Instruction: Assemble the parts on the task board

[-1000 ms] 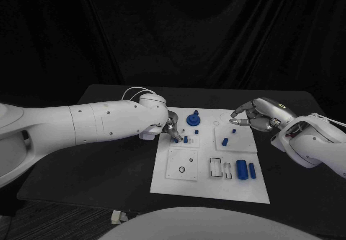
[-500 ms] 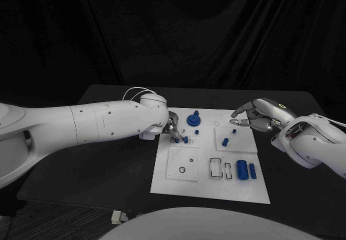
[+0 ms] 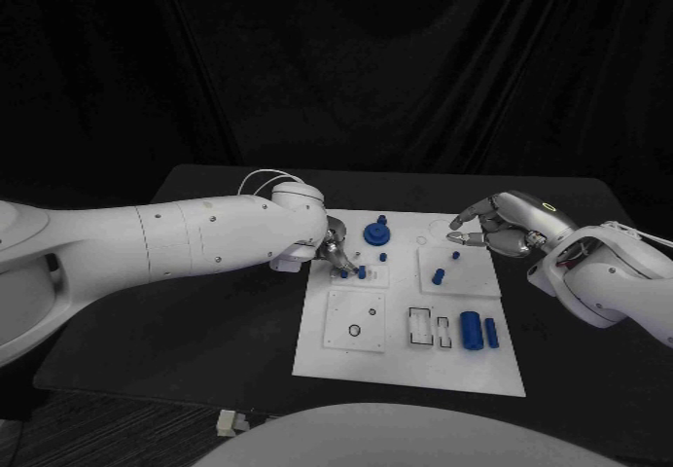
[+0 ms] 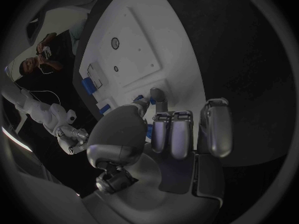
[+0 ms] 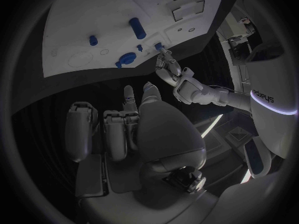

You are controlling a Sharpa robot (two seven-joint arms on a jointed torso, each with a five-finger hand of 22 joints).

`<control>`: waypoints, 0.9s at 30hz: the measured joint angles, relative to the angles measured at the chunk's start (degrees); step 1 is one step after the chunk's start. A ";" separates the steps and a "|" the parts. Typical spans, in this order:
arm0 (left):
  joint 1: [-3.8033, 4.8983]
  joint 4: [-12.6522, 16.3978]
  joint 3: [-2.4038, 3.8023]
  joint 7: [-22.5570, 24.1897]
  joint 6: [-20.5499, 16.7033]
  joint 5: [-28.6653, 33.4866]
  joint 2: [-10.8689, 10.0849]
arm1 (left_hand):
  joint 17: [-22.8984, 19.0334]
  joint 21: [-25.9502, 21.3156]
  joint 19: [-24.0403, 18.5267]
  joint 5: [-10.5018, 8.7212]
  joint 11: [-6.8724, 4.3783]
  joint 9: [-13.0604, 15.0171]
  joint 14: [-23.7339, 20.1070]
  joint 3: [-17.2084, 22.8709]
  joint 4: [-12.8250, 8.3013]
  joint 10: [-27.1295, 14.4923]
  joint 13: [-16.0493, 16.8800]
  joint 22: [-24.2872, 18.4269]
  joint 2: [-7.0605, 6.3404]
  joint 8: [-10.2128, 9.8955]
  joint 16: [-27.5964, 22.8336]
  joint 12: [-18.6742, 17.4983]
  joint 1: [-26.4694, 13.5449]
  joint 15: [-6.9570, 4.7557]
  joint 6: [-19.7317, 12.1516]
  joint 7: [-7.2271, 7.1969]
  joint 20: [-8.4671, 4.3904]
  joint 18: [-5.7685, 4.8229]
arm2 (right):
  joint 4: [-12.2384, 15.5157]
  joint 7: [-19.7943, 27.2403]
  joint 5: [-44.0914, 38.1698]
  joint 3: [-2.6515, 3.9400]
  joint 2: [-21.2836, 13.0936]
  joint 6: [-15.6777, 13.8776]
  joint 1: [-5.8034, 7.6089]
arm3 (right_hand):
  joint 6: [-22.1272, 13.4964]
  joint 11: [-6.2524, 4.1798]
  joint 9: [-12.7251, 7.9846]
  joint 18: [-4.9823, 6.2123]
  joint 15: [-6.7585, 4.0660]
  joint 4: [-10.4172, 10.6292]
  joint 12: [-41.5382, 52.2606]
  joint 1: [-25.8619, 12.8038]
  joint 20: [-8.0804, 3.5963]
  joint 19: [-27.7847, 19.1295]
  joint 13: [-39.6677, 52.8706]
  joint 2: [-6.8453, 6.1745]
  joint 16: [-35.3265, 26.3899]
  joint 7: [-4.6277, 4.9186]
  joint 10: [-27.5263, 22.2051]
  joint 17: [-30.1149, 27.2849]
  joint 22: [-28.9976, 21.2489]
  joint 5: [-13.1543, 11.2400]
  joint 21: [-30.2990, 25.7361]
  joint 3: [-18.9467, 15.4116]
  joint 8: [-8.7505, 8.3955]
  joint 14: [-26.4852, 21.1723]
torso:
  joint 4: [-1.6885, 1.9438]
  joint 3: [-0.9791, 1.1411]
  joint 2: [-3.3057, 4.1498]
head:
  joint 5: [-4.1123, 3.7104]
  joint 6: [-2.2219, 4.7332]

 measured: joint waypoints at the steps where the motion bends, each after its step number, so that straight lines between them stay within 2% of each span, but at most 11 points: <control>1: 0.00 0.08 0.00 0.00 0.00 0.01 -0.13 | 0.00 0.00 0.00 0.00 0.00 0.21 0.00 0.00 0.00 0.00 0.00 0.00 0.00 0.42 0.00 0.00 0.00 0.00 0.00 0.00 0.00 0.00 | 0.00 0.00 0.00 0.00 -0.01 0.01 0.00 | 0.00 0.00 0.00 0.00 0.00 0.00 0.00 0.00 0.00 0.00 0.00 0.00 0.00 0.00 0.00 0.00 0.00 0.00 0.00 0.00 0.00 0.00 | 0.00 0.00 0.00 | -0.04 0.00; 4: 0.00 0.44 0.00 0.03 -0.01 0.03 -0.59 | 0.00 0.00 0.00 -0.38 0.00 0.41 -0.13 -0.48 0.13 0.00 0.00 0.00 -0.30 2.84 0.00 0.21 -0.30 -0.13 0.92 -0.10 0.00 0.00 | 0.00 0.00 0.00 0.00 -0.02 0.04 -0.01 | 0.00 0.00 0.00 0.00 0.00 0.00 0.01 0.00 0.00 0.00 0.00 0.00 0.00 0.00 0.00 0.00 0.00 0.00 0.00 0.00 0.00 0.00 | 0.00 0.00 -0.01 | -0.05 0.00; 6: -0.01 0.72 0.00 0.06 -0.07 0.04 -0.86 | 0.00 0.00 0.07 -0.81 0.00 0.42 -0.21 -1.14 0.14 0.00 0.00 0.00 -0.62 6.05 0.00 0.32 -0.62 -0.21 2.14 -0.16 -0.07 0.00 | -0.02 0.00 0.00 0.00 -0.02 0.05 -0.01 | 0.00 0.00 0.00 0.00 0.00 0.00 0.02 0.00 0.00 0.00 0.00 0.00 0.00 0.00 0.00 0.00 0.00 0.00 0.00 0.00 0.00 0.00 | 0.00 0.00 -0.01 | -0.07 0.00; 7: -0.01 0.88 0.00 0.07 -0.12 0.05 -0.97 | 0.00 0.00 0.21 -0.82 -0.09 0.42 -0.21 -1.56 0.17 -0.09 0.00 0.00 -0.77 8.42 0.00 0.45 -0.77 -0.21 2.92 -0.22 -0.21 0.00 | -0.03 0.00 0.00 0.00 -0.02 0.06 -0.01 | 0.00 0.00 0.00 0.00 0.00 0.00 0.02 0.00 0.00 0.00 0.00 0.00 0.00 0.00 0.00 0.00 0.00 0.00 0.00 0.00 0.00 0.00 | 0.00 0.00 -0.01 | -0.07 0.00; 9: -0.01 1.19 -0.01 0.11 -0.22 0.07 -1.19 | 0.00 0.26 0.01 -0.21 -0.34 0.42 0.00 -2.63 0.22 -0.08 0.00 0.00 -1.05 12.32 0.00 0.45 -1.54 -0.42 4.22 -0.29 -0.41 0.01 | -0.05 0.00 0.00 0.00 -0.02 0.08 -0.01 | 0.00 0.00 0.00 0.00 0.00 0.00 0.05 0.00 0.00 0.00 0.00 0.00 0.00 0.00 0.00 0.00 -0.01 0.00 0.00 0.00 0.00 0.00 | 0.00 0.01 -0.01 | -0.07 0.00; 10: -0.01 1.33 -0.01 0.14 -0.30 0.07 -1.28 | 0.00 0.26 0.00 0.12 -0.41 0.42 0.00 -3.12 0.31 0.00 0.00 0.00 -1.07 13.40 0.00 0.45 -1.86 -0.42 4.48 -0.38 -0.42 0.01 | -0.06 -0.01 0.00 0.00 -0.01 0.09 -0.01 | 0.00 0.00 0.00 0.00 0.00 0.00 0.06 0.00 0.00 0.00 0.00 -0.01 0.00 0.00 0.00 0.00 -0.01 0.00 0.00 0.00 0.00 0.00 | 0.00 0.00 -0.01 | -0.07 0.00; 14: -0.01 1.95 -0.01 0.25 -0.78 0.10 -1.70 | 0.00 0.26 0.00 0.65 -0.41 0.42 0.00 -4.37 0.36 0.00 0.00 0.00 -1.29 14.69 0.00 0.45 -2.35 -0.42 4.48 -0.38 -0.42 0.01 | -0.09 -0.02 0.00 0.00 0.02 0.13 -0.02 | 0.00 0.00 0.00 0.00 0.00 0.00 0.06 0.00 0.00 0.00 0.00 0.00 0.00 0.00 0.00 0.00 -0.01 0.23 0.00 0.00 0.00 0.00 | 0.00 0.00 -0.01 | -0.02 0.00; 17: -0.01 2.58 0.00 0.37 -1.41 0.12 -2.22 | 0.00 0.26 0.00 1.02 -0.41 0.41 0.00 -5.13 0.22 0.00 0.00 0.00 -1.36 16.83 0.00 0.45 -2.42 -0.42 4.81 -0.46 -0.41 0.01 | -0.10 -0.03 0.00 0.00 0.02 0.18 -0.02 | 0.00 0.00 0.00 0.00 0.00 0.00 0.07 0.00 0.00 0.00 0.00 0.00 0.00 0.00 0.00 0.00 -0.01 0.27 0.00 0.00 0.00 0.00 | 0.00 0.00 -0.01 | -0.05 0.00; 21: -0.01 3.56 0.01 0.64 -2.51 0.13 -3.16 | 0.00 0.26 0.00 1.22 -0.41 0.41 0.00 -6.06 0.32 0.00 0.00 0.00 -1.35 17.45 0.00 0.45 -2.43 -0.41 4.89 -0.39 -0.41 0.01 | -0.11 -0.05 0.00 0.00 0.02 0.23 -0.02 | 0.00 0.00 0.00 0.00 0.00 0.00 0.07 0.01 0.00 0.00 0.00 0.01 0.00 0.00 0.00 0.00 -0.01 0.27 0.00 0.00 0.00 0.00 | 0.00 0.00 -0.01 | -0.14 0.00; 26: 0.10 4.42 0.01 0.97 -4.31 0.15 -3.98 | 0.05 0.25 0.00 -1.65 -0.41 0.41 0.00 -9.19 0.45 0.00 0.00 0.00 -0.43 17.82 0.00 0.45 -4.10 -0.41 3.64 -0.19 -0.41 0.01 | -0.13 -0.07 0.00 0.00 0.02 0.27 -0.02 | 0.00 0.00 0.00 0.00 0.00 0.00 0.08 0.02 0.00 0.00 0.00 0.02 0.00 0.00 0.00 0.00 -0.02 0.27 0.00 0.00 0.00 0.00 | 0.00 0.00 -0.01 | -0.19 0.00; 27: 0.16 4.57 0.01 1.06 -4.78 0.16 -4.11 | 0.05 0.25 0.00 -2.20 -0.41 0.41 0.00 -9.83 0.46 0.00 0.00 0.00 -0.08 17.35 -0.01 0.45 -4.45 -0.41 3.20 -0.22 -0.41 0.01 | -0.13 -0.07 0.00 0.00 0.02 0.28 -0.02 | 0.00 0.00 0.00 0.00 0.00 0.00 0.08 0.02 0.00 0.00 0.00 0.02 0.00 0.00 0.00 0.00 -0.02 0.27 0.00 0.00 0.00 0.00 | 0.00 0.00 -0.01 | -0.19 0.00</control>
